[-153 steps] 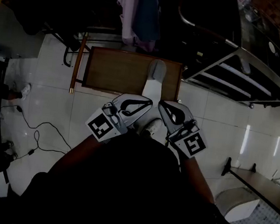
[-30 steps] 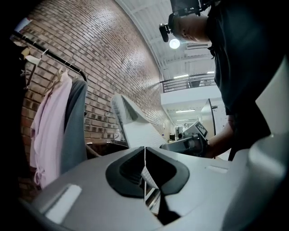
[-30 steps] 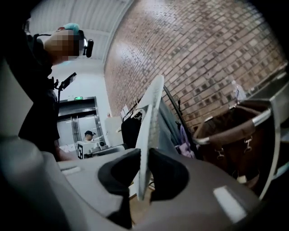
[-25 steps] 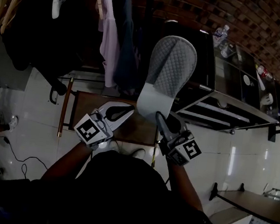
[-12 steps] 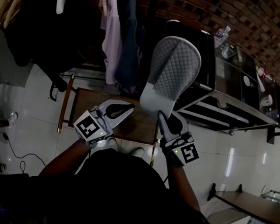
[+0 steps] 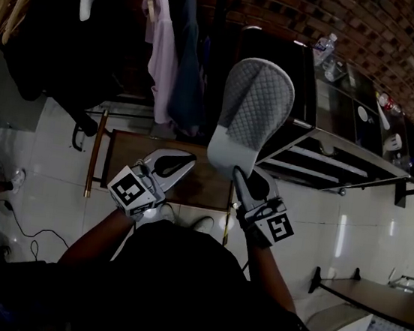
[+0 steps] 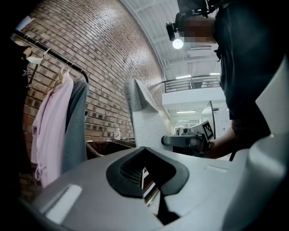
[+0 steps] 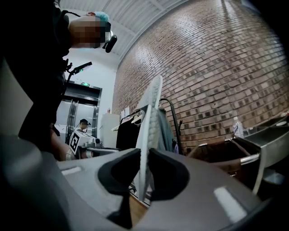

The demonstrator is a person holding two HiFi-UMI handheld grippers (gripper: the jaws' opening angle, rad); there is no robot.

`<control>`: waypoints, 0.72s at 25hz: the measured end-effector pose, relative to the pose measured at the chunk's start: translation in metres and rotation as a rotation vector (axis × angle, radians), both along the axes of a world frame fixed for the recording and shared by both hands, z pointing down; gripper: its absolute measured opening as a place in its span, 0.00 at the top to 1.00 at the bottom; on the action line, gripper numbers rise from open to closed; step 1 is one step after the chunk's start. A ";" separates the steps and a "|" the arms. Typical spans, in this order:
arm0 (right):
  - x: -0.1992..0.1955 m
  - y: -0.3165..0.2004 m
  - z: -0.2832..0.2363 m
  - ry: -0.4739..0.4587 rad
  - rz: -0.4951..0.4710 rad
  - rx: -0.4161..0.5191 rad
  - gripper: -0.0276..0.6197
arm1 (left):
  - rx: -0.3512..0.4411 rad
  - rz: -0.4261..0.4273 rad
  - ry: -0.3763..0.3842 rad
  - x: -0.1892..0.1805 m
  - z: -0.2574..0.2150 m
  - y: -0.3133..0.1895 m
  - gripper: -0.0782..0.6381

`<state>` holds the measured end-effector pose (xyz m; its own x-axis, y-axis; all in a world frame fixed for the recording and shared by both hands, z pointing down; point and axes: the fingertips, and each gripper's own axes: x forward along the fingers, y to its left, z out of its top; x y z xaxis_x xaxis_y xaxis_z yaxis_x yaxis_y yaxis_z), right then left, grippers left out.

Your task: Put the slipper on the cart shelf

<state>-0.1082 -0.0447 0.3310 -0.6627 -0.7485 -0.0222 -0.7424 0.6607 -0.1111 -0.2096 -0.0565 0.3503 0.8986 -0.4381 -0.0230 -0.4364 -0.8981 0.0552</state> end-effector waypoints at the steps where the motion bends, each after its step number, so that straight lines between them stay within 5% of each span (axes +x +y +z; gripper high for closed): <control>1: 0.001 0.001 0.000 0.000 0.003 -0.002 0.86 | -0.012 0.002 -0.002 0.002 -0.003 0.002 0.89; 10: 0.006 0.008 0.001 0.004 0.049 -0.006 0.86 | -0.023 0.050 -0.017 0.011 -0.005 0.007 0.89; 18: 0.025 0.021 0.004 0.004 0.170 -0.021 0.86 | -0.026 0.174 -0.010 0.033 0.001 0.009 0.89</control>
<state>-0.0837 -0.0234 0.3355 -0.5267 -0.8501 -0.0025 -0.8437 0.5231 -0.1203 -0.1767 -0.0476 0.3516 0.9610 -0.2767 -0.0043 -0.2756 -0.9583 0.0755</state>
